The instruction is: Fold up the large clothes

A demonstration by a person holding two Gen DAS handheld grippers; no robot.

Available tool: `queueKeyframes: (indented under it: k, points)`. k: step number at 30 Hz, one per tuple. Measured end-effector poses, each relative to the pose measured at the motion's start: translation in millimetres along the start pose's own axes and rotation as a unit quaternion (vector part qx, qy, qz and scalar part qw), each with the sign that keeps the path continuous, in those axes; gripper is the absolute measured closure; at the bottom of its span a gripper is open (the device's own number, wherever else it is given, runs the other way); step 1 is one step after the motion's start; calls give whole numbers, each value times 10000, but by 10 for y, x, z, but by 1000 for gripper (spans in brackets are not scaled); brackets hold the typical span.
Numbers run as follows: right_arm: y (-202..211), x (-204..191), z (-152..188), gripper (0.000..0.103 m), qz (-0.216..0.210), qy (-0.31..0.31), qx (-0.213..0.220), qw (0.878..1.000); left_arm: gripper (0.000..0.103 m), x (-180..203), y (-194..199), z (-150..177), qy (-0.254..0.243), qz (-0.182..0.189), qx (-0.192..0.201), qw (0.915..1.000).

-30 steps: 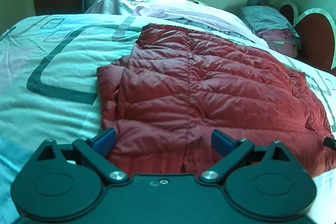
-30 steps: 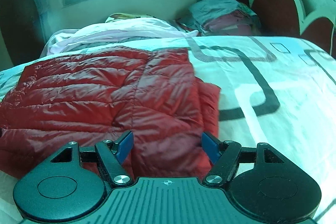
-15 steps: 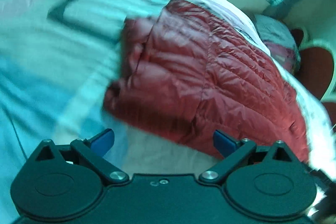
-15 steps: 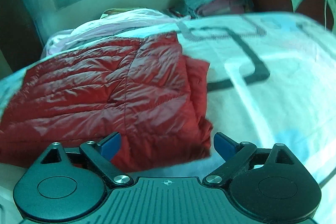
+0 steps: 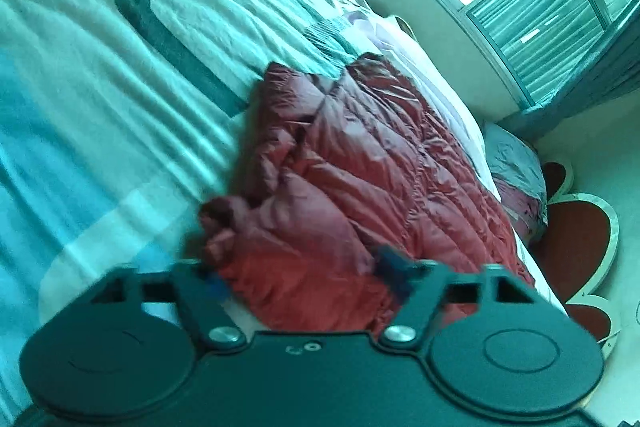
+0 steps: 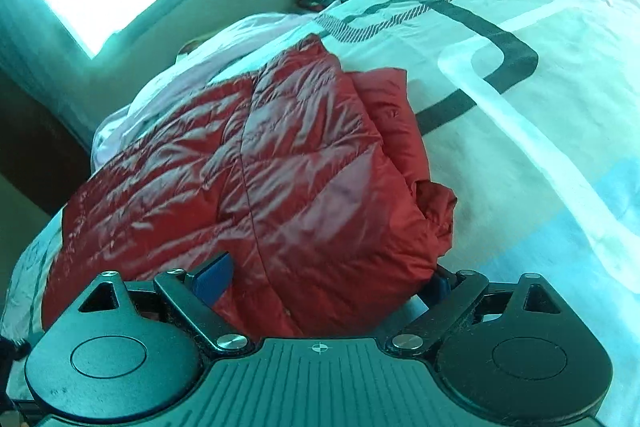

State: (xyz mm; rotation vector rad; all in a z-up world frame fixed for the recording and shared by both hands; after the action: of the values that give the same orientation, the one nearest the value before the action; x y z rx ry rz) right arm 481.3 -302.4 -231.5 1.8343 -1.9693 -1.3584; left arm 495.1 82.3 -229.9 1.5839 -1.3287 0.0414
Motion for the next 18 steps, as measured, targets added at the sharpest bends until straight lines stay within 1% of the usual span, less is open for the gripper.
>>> queueKeyframes:
  k: [1,2,3,4,5,7,12,15,18]
  points:
    - [5,-8,-4,48,-66,-1,-2,10000,57,-35,6,-8,58,17,-7,10000]
    - [18,-11,-4,59,-137,-28,-22,9999,62,-54,4,-9,103,49,-41,9999]
    - [33,-18,-5,63,-179,-1,-26,9998,69,-66,6,-15,148,80,-76,9998]
    - [46,-36,-19,70,-206,62,-14,9998,76,-62,18,-18,160,114,-102,9998]
    - [84,-62,-33,77,-245,131,10,9996,78,-52,49,-29,133,147,-116,9997]
    - [164,-114,-61,81,-297,255,59,9992,84,-7,121,-55,1,198,-94,9998]
    - [444,-184,-106,83,-445,467,106,9979,85,35,449,-53,-228,294,-140,9992]
    - [699,-158,14,83,-514,544,23,9972,85,-32,743,63,-386,378,-245,9982]
    - [982,-75,238,83,-526,619,-85,9967,85,-168,1016,251,-486,426,-402,9971]
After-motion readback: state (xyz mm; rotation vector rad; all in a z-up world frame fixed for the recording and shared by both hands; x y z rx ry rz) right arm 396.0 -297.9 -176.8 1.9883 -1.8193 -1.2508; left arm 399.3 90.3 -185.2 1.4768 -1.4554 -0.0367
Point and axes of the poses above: each gripper's, at about its wrist camera, not at the fingertips, and y roughly against the way its jaws point, x to its right, z to its underside, the point moved 9 cm from there along -y, roughly the way its jaws point, and after that the axes turned 4 degrees about x, right-handed, at the moved point
